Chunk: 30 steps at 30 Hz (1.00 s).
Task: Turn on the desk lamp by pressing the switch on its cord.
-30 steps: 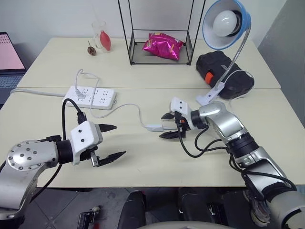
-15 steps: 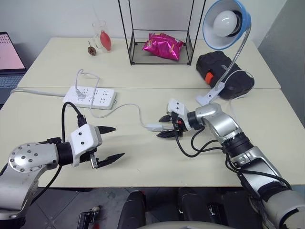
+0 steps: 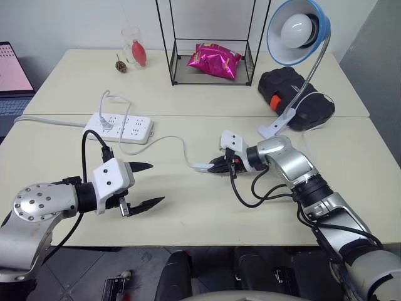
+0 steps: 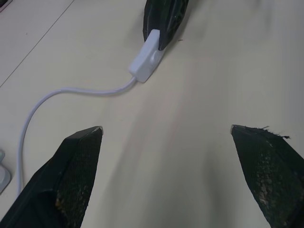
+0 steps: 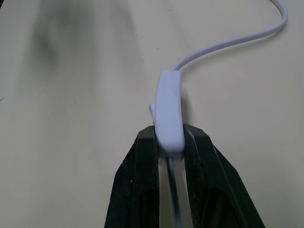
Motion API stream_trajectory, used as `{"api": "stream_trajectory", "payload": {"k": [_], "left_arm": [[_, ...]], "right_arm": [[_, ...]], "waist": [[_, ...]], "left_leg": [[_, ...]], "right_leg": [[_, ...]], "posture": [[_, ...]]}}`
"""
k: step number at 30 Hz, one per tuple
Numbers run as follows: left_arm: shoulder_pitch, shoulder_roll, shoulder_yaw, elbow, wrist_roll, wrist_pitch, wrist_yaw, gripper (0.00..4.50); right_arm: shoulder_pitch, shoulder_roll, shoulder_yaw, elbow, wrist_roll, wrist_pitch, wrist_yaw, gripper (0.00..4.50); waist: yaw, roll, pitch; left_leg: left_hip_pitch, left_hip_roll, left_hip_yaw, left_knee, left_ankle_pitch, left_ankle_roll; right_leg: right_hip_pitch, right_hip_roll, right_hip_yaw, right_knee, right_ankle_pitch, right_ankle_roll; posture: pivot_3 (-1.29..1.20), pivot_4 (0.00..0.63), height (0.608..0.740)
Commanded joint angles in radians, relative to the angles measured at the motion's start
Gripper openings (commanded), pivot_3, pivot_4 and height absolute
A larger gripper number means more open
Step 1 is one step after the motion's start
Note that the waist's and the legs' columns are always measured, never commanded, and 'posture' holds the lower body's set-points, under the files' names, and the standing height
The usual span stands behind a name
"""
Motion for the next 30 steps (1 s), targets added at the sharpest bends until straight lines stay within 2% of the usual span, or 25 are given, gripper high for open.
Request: {"api": "stream_trajectory", "payload": {"k": [1, 6, 11, 20, 30], "left_arm": [[-0.051, -0.01, -0.002, -0.013, -0.029, 0.029, 0.021, 4.5], [-0.17, -0.029, -0.056, -0.017, -0.08, 0.084, 0.013, 4.5], [-0.267, -0.052, -0.143, 0.016, -0.071, 0.089, -0.004, 4.5], [-0.378, -0.083, -0.279, 0.099, 0.001, 0.068, -0.02, 4.5], [-0.394, -0.096, -0.294, 0.126, 0.018, 0.062, -0.038, 4.5]], "right_arm": [[0.005, -0.025, -0.007, -0.133, 0.008, -0.021, 0.029, 0.37], [0.035, -0.047, -0.025, -0.313, 0.044, 0.043, 0.036, 0.37], [0.052, -0.056, -0.02, -0.401, 0.058, 0.07, 0.022, 0.37], [0.057, -0.056, -0.014, -0.444, 0.06, 0.093, 0.008, 0.37], [0.063, -0.062, -0.007, -0.462, 0.06, 0.102, 0.005, 0.37]], "waist": [[0.0, 0.0, 0.0], [0.001, 0.0, 0.0], [0.001, 0.0, 0.0], [0.001, 0.0, 0.0], [0.0, 0.0, 0.0]], "left_leg": [[0.0, 0.0, 0.0, 0.0, 0.0, 0.0], [-0.001, 0.0, -0.001, 0.0, 0.0, 0.0], [0.0, 0.0, -0.001, 0.0, 0.0, 0.0], [0.0, -0.001, -0.002, 0.0, 0.0, 0.0], [-0.001, -0.001, -0.002, 0.0, 0.0, 0.0]], "right_leg": [[0.0, 0.0, 0.0, 0.0, 0.0, 0.0], [0.0, 0.0, -0.001, 0.0, -0.001, 0.002], [0.0, 0.0, -0.001, 0.001, -0.001, 0.002], [0.0, 0.001, -0.001, 0.002, -0.001, 0.002], [0.0, 0.001, -0.001, 0.002, -0.001, 0.001]], "posture": [[0.0, 0.15, 0.74], [0.0, 0.15, 0.74], [0.0, 0.15, 0.74], [0.0, 0.15, 0.74], [0.0, 0.15, 0.74]]}}
